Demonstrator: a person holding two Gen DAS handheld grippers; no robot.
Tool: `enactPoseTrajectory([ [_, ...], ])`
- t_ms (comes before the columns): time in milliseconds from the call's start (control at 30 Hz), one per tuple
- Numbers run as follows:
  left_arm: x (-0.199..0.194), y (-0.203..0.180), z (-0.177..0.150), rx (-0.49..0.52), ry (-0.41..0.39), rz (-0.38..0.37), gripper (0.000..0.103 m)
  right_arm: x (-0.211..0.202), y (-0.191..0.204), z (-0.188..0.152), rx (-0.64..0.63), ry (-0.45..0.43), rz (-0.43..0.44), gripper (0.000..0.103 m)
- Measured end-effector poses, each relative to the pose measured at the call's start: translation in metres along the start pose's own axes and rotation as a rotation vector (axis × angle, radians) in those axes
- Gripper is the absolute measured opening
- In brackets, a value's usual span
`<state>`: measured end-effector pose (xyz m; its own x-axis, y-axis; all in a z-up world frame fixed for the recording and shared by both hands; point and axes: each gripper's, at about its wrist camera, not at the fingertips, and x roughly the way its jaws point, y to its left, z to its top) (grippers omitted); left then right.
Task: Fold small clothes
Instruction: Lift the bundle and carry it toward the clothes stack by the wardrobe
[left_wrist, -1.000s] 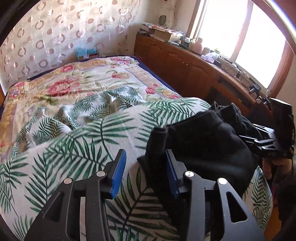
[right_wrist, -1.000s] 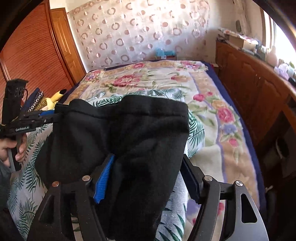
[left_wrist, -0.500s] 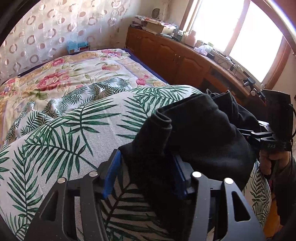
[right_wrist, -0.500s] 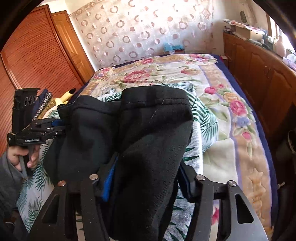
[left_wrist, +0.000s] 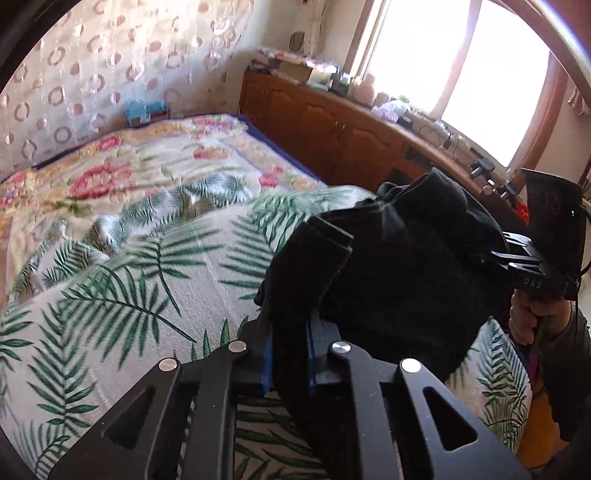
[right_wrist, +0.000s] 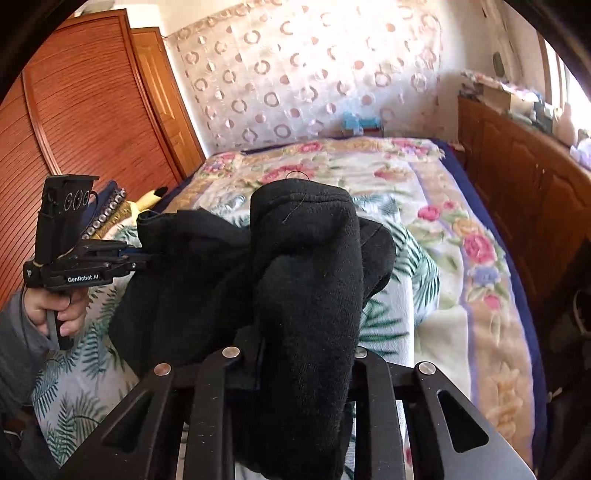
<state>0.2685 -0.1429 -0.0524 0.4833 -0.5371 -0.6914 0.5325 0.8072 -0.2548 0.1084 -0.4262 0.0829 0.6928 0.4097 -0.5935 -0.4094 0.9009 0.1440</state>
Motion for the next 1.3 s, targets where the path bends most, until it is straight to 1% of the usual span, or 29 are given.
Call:
enactPoseTrajectory([
  [100, -0.023, -0.002, 0.002, 0.007, -0.050, 0.002, 0.014, -0.007, 0.011, 0.009, -0.039, -0.030, -0.006, 0.023],
  [267, -0.063, 0.007, 0.005, -0.003, -0.128, 0.050, 0.014, -0.009, 0.032, 0.024, -0.100, -0.061, 0.014, 0.023],
  [467, -0.122, 0.031, -0.004, -0.023, -0.213, 0.140, 0.014, 0.005, 0.072, 0.048, -0.191, -0.092, 0.071, 0.023],
  [567, -0.154, 0.048, -0.011, -0.049, -0.259, 0.189, 0.014, 0.020, 0.103, 0.065, -0.246, -0.105, 0.115, 0.023],
  [667, -0.191, 0.066, -0.025, -0.079, -0.305, 0.258, 0.014, 0.035, 0.132, 0.080, -0.300, -0.116, 0.155, 0.023],
  [1000, -0.290, 0.118, -0.072, -0.196, -0.446, 0.432, 0.014, 0.091, 0.241, 0.142, -0.499, -0.148, 0.303, 0.023],
  [1067, -0.302, 0.125, -0.082, -0.222, -0.465, 0.460, 0.014, 0.108, 0.264, 0.158, -0.556, -0.146, 0.337, 0.023],
  [1133, -0.316, 0.136, -0.100, -0.259, -0.480, 0.508, 0.014, 0.128, 0.283, 0.173, -0.607, -0.143, 0.368, 0.023],
  [1300, -0.328, 0.155, -0.141, -0.348, -0.482, 0.584, 0.014, 0.185, 0.335, 0.195, -0.698, -0.109, 0.452, 0.023],
])
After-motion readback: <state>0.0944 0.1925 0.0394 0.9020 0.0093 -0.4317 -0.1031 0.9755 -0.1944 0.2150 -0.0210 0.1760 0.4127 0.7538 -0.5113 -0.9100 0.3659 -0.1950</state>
